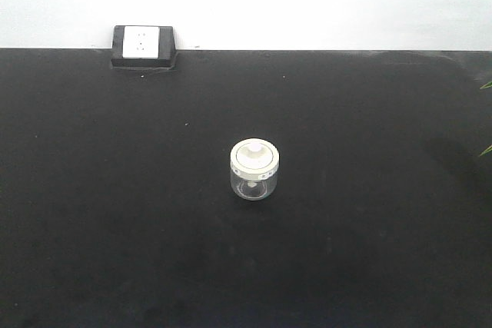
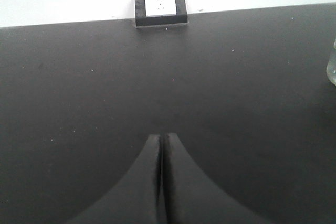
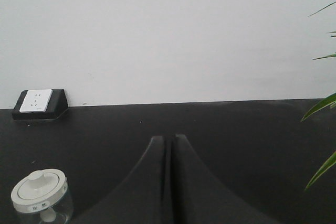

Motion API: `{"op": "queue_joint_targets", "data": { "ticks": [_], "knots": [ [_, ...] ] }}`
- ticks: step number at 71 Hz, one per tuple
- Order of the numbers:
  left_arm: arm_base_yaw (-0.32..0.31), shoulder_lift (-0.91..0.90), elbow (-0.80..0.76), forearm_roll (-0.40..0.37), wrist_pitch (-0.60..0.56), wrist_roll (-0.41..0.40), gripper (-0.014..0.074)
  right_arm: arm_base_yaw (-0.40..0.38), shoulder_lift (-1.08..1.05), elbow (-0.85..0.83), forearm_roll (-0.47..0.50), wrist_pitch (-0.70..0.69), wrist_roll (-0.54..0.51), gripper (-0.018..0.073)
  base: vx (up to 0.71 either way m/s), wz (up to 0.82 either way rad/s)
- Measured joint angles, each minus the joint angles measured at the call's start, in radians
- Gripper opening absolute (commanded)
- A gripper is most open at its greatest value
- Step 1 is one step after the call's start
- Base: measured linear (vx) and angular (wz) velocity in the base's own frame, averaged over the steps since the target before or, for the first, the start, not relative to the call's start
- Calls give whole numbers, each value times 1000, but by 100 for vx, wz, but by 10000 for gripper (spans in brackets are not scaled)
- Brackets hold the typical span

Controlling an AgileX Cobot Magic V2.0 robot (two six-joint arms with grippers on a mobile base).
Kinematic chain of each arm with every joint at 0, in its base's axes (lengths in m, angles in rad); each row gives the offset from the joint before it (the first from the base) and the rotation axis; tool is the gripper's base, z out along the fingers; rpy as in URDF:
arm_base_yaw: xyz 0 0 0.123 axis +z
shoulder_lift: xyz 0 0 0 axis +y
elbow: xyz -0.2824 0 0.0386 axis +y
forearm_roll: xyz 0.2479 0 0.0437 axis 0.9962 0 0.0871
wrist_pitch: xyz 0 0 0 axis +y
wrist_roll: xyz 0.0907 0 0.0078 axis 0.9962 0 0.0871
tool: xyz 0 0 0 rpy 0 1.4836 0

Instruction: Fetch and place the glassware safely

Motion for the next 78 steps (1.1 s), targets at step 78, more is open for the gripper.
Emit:
{"op": "queue_joint_targets", "data": {
  "ticks": [78],
  "knots": [
    [0,0,0,0,0,0,-7,0,0,0,4,0,0,-3,0,0]
  ]
}}
